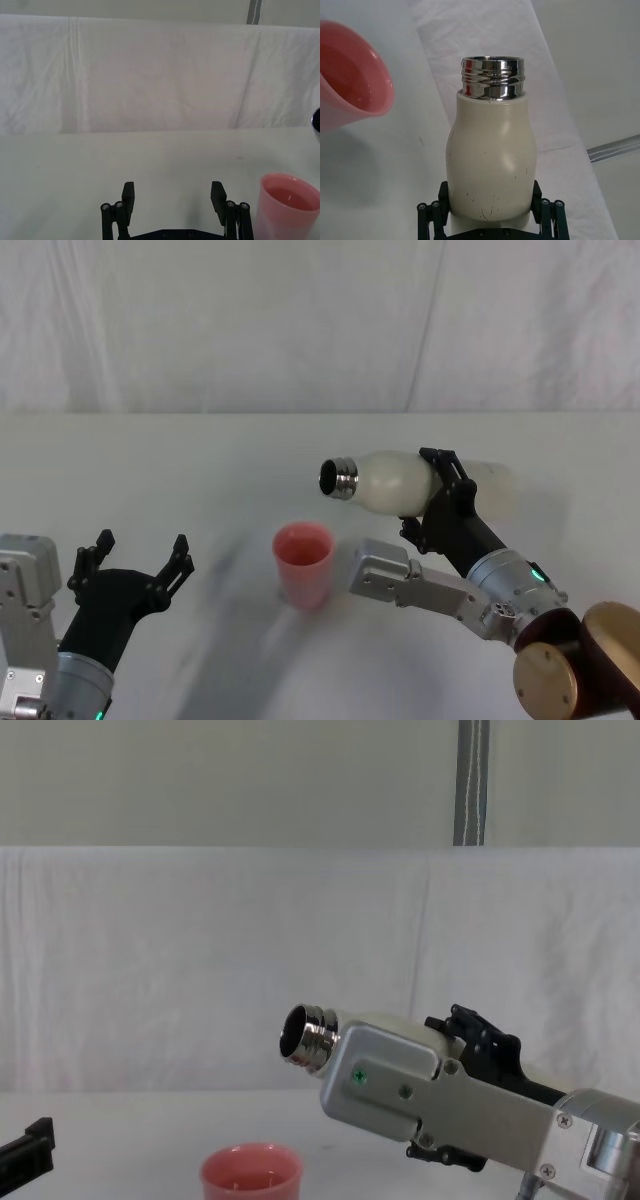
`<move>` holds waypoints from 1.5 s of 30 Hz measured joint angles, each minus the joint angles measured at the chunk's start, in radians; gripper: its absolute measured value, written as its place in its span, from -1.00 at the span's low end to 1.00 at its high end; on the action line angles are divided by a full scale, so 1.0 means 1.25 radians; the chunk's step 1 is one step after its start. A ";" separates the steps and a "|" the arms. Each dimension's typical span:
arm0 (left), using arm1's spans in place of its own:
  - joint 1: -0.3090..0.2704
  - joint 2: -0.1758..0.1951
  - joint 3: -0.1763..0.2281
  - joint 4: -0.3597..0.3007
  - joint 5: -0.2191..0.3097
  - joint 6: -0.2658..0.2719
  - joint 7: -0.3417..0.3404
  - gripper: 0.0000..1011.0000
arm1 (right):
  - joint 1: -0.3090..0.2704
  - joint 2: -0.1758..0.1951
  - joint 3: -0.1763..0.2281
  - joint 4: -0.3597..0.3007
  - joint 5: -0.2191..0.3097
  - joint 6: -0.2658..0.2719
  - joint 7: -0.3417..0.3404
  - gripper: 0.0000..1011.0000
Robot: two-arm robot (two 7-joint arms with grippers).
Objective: Grasp the thermos with one hand and pour water into the cup lid.
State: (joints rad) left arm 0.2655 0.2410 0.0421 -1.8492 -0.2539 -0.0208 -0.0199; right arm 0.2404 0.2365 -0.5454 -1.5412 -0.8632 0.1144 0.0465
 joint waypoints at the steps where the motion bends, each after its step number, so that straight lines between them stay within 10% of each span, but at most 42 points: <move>1: 0.000 0.000 0.000 0.000 0.000 0.000 0.000 0.98 | 0.002 0.000 -0.001 0.003 -0.006 0.002 -0.002 0.88; 45: 0.000 0.000 0.000 0.000 0.000 0.000 0.000 0.98 | 0.038 0.015 -0.072 0.038 -0.137 0.032 -0.008 0.88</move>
State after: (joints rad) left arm 0.2655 0.2410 0.0421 -1.8492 -0.2538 -0.0208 -0.0199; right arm 0.2875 0.2551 -0.6348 -1.4941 -1.0348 0.1550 0.0369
